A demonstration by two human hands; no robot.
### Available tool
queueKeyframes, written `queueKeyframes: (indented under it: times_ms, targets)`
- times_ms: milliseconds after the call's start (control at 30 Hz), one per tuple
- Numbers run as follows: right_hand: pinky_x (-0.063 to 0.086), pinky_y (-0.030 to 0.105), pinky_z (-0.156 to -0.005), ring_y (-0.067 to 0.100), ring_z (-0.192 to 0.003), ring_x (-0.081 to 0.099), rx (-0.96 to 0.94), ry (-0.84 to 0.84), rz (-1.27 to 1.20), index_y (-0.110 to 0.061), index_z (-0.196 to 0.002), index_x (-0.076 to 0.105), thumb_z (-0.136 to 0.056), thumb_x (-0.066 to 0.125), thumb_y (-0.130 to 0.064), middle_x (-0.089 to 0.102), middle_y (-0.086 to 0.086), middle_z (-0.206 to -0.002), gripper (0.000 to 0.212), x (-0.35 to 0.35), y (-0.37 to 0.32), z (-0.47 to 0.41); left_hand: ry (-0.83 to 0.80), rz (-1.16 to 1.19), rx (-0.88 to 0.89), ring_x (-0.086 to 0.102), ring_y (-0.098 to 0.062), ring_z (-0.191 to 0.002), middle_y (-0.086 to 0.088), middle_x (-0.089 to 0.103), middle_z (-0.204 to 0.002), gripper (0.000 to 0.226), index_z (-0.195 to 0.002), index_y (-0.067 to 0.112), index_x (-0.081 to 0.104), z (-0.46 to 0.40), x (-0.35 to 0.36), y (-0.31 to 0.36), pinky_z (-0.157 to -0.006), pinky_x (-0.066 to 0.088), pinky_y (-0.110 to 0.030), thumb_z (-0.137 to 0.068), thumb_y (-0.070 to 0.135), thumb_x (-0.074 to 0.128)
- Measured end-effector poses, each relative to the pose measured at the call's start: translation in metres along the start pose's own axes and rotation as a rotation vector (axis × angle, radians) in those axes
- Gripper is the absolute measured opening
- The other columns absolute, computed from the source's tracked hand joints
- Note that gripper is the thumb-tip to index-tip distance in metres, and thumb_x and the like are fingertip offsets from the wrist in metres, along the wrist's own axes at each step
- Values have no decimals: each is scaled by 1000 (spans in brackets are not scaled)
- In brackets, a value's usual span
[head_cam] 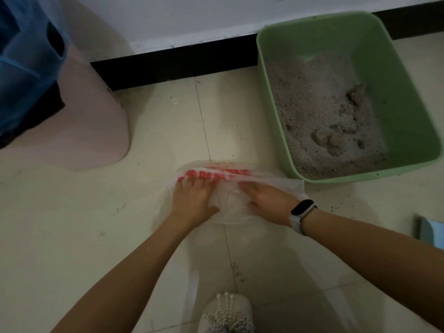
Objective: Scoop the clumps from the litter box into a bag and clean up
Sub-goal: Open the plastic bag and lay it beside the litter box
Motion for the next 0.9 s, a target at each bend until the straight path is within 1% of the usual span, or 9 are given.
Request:
queueKeyframes:
  times_ms: [100,133,200,300,400,500,567,667,900]
  targets:
    - [48,37,-83,29,-98,61,-391,361,314,-8,-111,61,-84,37,-12,63,13,-113,37,-23,-45,17,437,103,153,64,-27,-93,-6,68,-101,33,-99,14,69,14,-23,-1,-76,50,-35,-81,39,55]
    - [45,40,-87,29,-100,60,-479,426,401,-9,-110,62,-82,39,-12,64,13,-112,36,-22,-48,21,560,97,207,63,-27,-84,-5,68,-91,28,-89,13,69,19,-26,-3,-70,49,-34,-80,36,54]
    - [32,49,-101,32,-117,52,-466,459,576,-10,-122,53,-84,40,-13,57,13,-126,40,-23,-44,20,665,65,261,56,-26,-82,-6,63,-88,20,-92,14,63,22,-25,-7,-68,38,-33,-77,28,62]
    - [20,62,-105,32,-132,37,-184,282,680,-8,-137,38,-79,50,-18,41,14,-142,60,-19,-18,1,601,-8,166,48,-27,-100,-12,62,-107,63,-112,17,52,15,-20,-12,-77,37,-37,-59,32,82]
    - [29,61,-103,31,-135,33,51,132,572,-6,-139,37,-74,64,-22,34,11,-147,72,-19,-4,-16,465,-117,134,40,-34,-119,-16,53,-129,100,-131,22,41,2,-13,-15,-90,42,-48,-44,44,88]
    - [9,51,-113,24,-144,1,84,15,458,-11,-147,-1,-93,40,-34,-3,6,-156,71,-8,4,-26,304,-145,120,43,-42,-124,-20,45,-137,122,-138,28,32,-14,-10,-20,-93,39,-59,-33,53,88]
    - [0,47,-114,21,-143,-8,92,-39,405,-15,-146,-12,-93,33,-48,-12,5,-155,77,-4,9,-29,192,-136,84,35,-42,-130,-20,34,-146,129,-144,32,18,-21,-8,-24,-95,35,-62,-36,59,85]
    - [-2,43,-115,20,-142,-14,149,-146,316,-18,-145,-15,-88,42,-56,-17,4,-154,90,-1,23,-34,60,-85,61,2,-35,-142,-12,-5,-156,125,-144,38,-14,-34,-4,-33,-109,17,-56,-58,64,74]
    - [0,45,-114,22,-143,-12,64,-182,351,-23,-146,-15,-87,50,-50,-17,0,-155,92,-2,26,-39,-192,-70,-46,-10,-33,-142,-1,-23,-154,123,-142,36,-21,-65,-5,-47,-109,12,-57,-61,75,63]
Point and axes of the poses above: each hand's wrist, its own z-axis away from the middle knuckle, its own x-axis out of the palm, y = z × x, the point moved 4 cm from there along -z, towards the middle knuckle
